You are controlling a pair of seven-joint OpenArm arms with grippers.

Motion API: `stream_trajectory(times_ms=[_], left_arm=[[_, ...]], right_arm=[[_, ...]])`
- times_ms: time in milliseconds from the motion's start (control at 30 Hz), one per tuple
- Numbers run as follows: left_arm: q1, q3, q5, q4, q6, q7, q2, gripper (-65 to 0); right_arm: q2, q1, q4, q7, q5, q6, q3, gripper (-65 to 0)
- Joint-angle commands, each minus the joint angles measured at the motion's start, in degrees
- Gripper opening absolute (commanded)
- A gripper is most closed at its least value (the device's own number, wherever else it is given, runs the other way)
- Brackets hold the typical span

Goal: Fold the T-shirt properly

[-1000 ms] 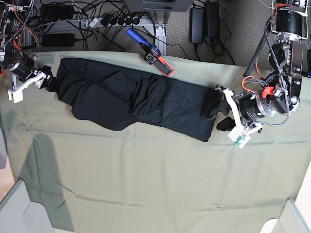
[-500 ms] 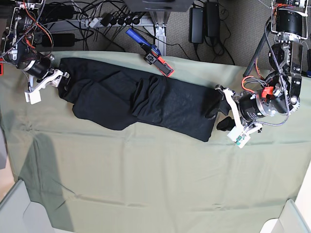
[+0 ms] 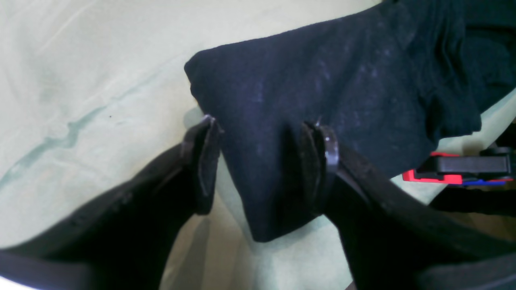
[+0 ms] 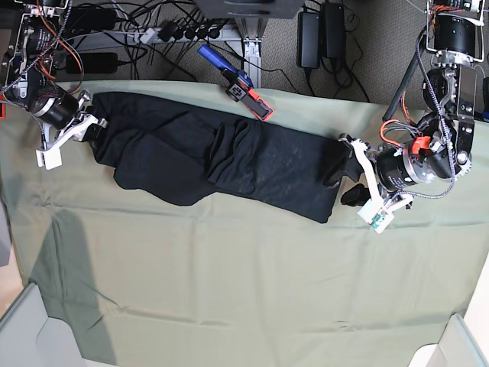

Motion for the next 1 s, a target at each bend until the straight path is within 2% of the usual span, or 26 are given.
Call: stream_trajectory(times_ms=[0, 100, 267, 400, 500, 600, 667, 800, 967], left_arm=[[-0.79, -0.39, -0.68, 1.01, -0.61, -1.18, -0.9, -30.1], [-0.79, -0.5, -0.66, 1.01, -0.42, -1.07, -1.64, -30.1], [-0.74, -0.72, -0.68, 1.01, -0.44, -0.79, -2.45, -30.1], [0.48, -0.7, -1.81, 1.01, -0.44, -0.72, -2.36, -30.1], [3.04, -0.63, -3.26, 1.01, -0.48, -0.55, -1.27, -30.1], [6.01, -0.59, -1.27, 0.79, -0.46, -0.66, 0.52, -30.1], [7.39, -0.59, 0.72, 0.57, -0.42, -1.31, 1.64, -30.1], [7.45, -0.59, 1.29, -2.27, -0.44, -2.29, 2.91, -30.1], [7.43, -0.59, 1.27, -8.39, -0.44, -2.54, 4.83, -30.1]], right_arm=[[1.36, 1.03, 0.96, 2.47, 0.07, 4.81, 0.31, -65.0], [3.58, 2.51, 0.85, 4.11, -4.24, 4.81, 0.31, -65.0], [9.7, 4.15, 0.24, 5.95, -8.0, 4.79, 0.31, -65.0], [14.25, 5.31, -0.52, 5.92, -7.15, 4.74, 0.33, -65.0], [15.74, 6.97, 0.13, 4.2, -2.82, 4.76, 0.33, -65.0], [14.84, 8.41, 2.82, 3.08, -0.48, 4.79, 0.31, -65.0], [13.05, 8.74, 5.95, 2.93, -0.04, 4.79, 0.2, -65.0], [7.74, 8.96, 13.4, 2.71, -0.44, 4.76, -2.54, -65.0], [0.72, 8.96, 19.98, 3.08, -4.11, 4.76, -11.08, -65.0]])
